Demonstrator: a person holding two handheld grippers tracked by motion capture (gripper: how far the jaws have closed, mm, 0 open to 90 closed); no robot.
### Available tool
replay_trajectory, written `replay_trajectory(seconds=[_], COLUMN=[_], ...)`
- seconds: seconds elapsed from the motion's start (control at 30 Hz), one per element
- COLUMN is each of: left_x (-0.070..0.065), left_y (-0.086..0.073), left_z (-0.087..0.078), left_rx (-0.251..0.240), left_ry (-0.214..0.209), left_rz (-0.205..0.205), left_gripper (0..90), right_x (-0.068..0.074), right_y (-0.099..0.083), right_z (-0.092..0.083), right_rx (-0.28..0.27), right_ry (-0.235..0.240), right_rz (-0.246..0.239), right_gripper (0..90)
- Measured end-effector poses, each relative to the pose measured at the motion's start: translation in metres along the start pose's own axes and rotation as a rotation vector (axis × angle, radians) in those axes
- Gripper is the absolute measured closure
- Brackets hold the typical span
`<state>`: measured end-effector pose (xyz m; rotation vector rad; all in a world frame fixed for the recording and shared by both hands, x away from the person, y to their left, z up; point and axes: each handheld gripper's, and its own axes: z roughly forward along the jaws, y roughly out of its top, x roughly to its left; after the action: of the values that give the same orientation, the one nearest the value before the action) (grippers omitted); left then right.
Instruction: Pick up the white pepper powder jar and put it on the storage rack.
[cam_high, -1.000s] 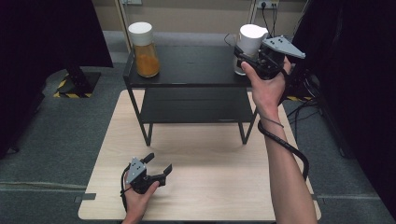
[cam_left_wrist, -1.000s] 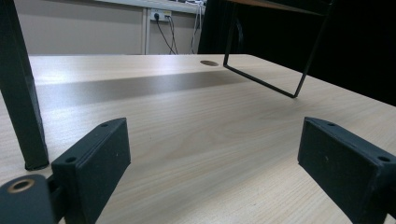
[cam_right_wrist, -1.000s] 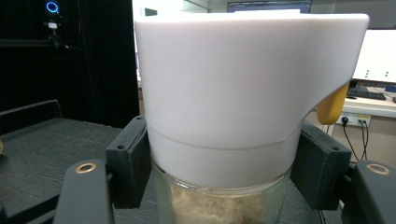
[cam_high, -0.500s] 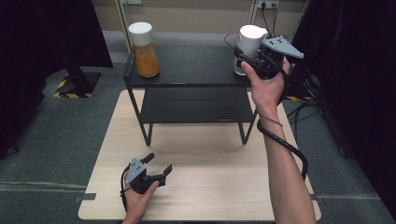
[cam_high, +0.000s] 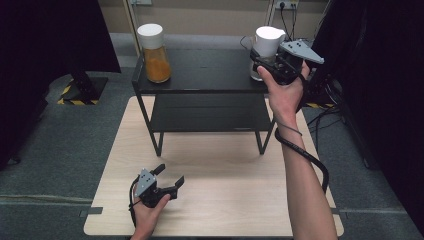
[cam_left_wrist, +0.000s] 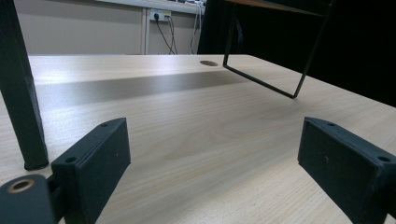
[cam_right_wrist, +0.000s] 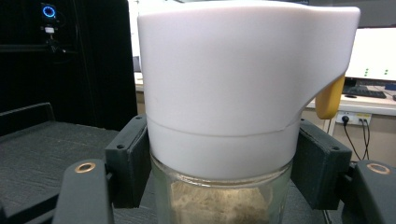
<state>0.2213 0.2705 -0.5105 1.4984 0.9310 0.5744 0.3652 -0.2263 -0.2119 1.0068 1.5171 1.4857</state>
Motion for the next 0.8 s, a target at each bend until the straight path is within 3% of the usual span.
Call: replay_trajectory(seconds=[0.8], left_x=[0.0001], left_y=[-0.0001], left_z=[0.0], left_rx=[0.0], left_ry=[0.0], left_rz=[-0.001], left_gripper=[8.6], right_x=[0.0004], right_y=[0.0003], right_z=[0.0011], right_rx=[0.002], right_ry=[-0.001], right_rz=[0.008], right_gripper=[29.9])
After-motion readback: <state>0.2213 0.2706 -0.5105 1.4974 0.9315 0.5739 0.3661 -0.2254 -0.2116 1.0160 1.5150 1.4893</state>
